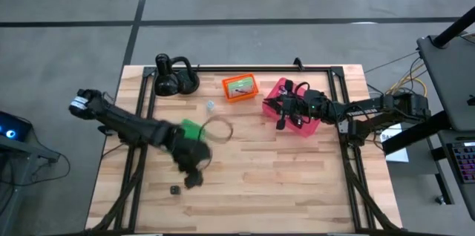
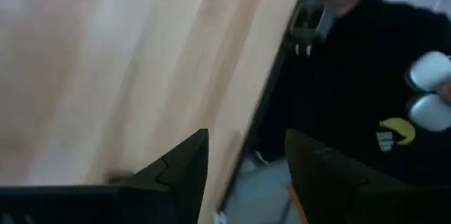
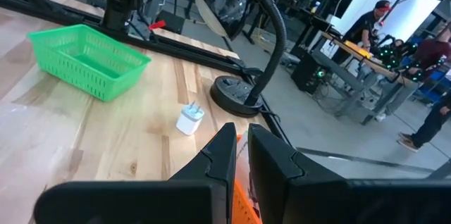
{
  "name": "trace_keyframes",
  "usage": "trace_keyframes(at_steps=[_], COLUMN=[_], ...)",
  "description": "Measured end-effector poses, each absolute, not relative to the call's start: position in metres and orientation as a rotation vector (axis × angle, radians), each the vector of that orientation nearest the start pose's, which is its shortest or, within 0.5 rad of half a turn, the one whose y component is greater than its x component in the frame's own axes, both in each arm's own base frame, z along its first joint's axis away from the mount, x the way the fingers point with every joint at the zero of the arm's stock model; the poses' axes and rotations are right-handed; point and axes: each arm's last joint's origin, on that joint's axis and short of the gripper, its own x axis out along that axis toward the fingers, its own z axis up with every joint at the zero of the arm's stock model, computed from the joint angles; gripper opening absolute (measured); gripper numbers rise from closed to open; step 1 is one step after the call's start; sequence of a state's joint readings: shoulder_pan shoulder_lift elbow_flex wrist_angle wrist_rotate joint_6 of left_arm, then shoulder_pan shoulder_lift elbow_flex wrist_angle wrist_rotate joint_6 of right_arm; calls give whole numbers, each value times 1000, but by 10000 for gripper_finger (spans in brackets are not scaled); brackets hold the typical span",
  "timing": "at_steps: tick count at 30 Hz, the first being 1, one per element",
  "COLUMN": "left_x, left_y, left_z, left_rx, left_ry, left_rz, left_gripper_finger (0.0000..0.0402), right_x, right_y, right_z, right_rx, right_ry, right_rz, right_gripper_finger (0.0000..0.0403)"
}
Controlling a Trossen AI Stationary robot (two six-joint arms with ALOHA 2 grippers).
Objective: Pick and place items into bin
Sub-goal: Put the black charger adapter into the green basket
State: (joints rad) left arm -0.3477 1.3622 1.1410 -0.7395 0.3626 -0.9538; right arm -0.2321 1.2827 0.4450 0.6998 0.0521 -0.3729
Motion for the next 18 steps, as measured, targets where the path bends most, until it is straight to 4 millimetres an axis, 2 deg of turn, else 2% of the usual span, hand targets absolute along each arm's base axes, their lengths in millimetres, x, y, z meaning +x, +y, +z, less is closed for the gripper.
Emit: trace_keyframes(at_steps=[5, 10, 13, 18], left_x=[245, 240, 240, 243], left_y=[-131, -147, -152, -158], left_z=[279, 264, 254, 243], left_rx=[-980, -1188, -1200, -1177], left_ry=[1324, 1453, 1525, 1573], left_rz=[-8, 262, 335, 347], left_gripper_finger=[173, 173, 173, 173], right_x=[242, 243, 243, 243], right_y=[-59, -59, -59, -59], right_z=[202, 204, 205, 205], right_rx=[-357, -359, -361, -379], right_ry=[189, 168, 165, 165], right_rz=[-255, -259, -259, -259], right_gripper_finger=[29, 29, 29, 29])
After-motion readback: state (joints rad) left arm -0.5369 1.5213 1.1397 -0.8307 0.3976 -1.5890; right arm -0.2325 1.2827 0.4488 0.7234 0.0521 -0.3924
